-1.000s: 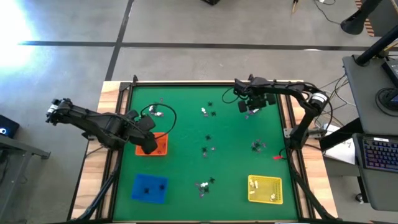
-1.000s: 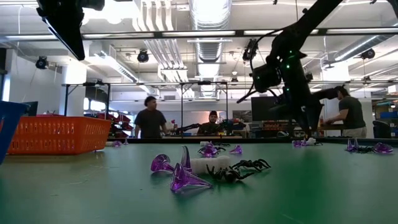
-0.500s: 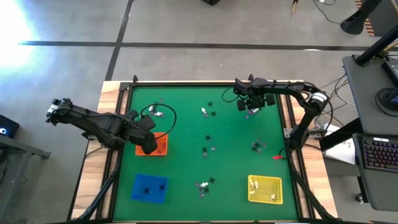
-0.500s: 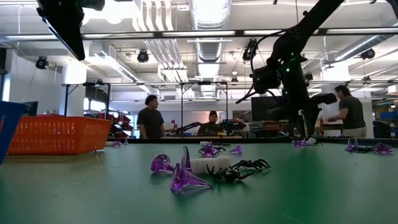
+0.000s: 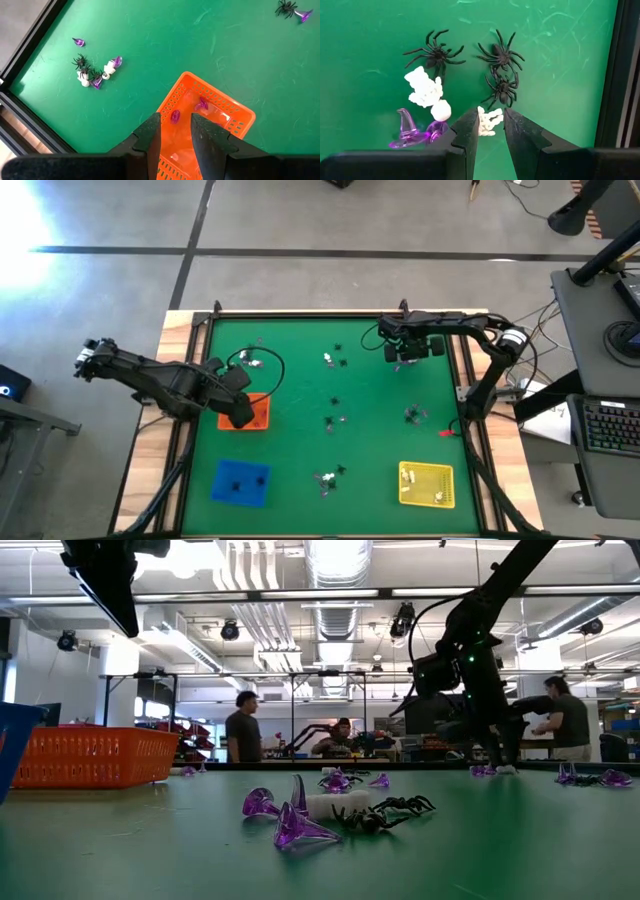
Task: Sort Halloween decoration
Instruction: Put the white skeleton toy into the yellow bin
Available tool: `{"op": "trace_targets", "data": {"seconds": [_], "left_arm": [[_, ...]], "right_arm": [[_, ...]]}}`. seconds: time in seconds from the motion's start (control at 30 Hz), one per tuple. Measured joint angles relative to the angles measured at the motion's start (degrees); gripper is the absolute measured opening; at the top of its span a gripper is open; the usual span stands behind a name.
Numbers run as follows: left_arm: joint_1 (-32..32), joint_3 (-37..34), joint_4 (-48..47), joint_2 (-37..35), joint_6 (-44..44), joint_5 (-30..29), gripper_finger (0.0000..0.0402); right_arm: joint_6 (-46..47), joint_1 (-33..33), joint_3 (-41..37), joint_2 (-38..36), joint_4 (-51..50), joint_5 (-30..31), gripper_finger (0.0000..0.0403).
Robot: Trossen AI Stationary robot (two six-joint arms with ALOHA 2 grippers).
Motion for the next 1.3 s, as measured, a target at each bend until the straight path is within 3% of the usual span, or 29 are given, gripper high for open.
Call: {"op": "trace_targets", "data": {"seconds": [0.53,1.03,1.17,1.3], "left_arm": [[0.00,0.00,1.83,0.00,0.02,0.01,0.0089],[-0.02,0.00,2.69,0.00,2.38,-0.01,0.0089],[-0.02,0.00,2.69,0.00,2.38,-0.01,0.0089],[-0.02,0.00,2.67,0.00,2.98,-0.01,0.0089]], "right_arm": [[-3.24,1.72,0.14,-0.20,-0.09,-1.54,0.0089],[-5.91,5.42,2.37,-0.26,-7.43,-2.45,0.0089],[-9.26,5.73,2.37,-0.28,-7.13,-2.39,0.0089],[-19.67,5.65,2.37,-0.31,-7.01,-2.25,0.0089]]}}
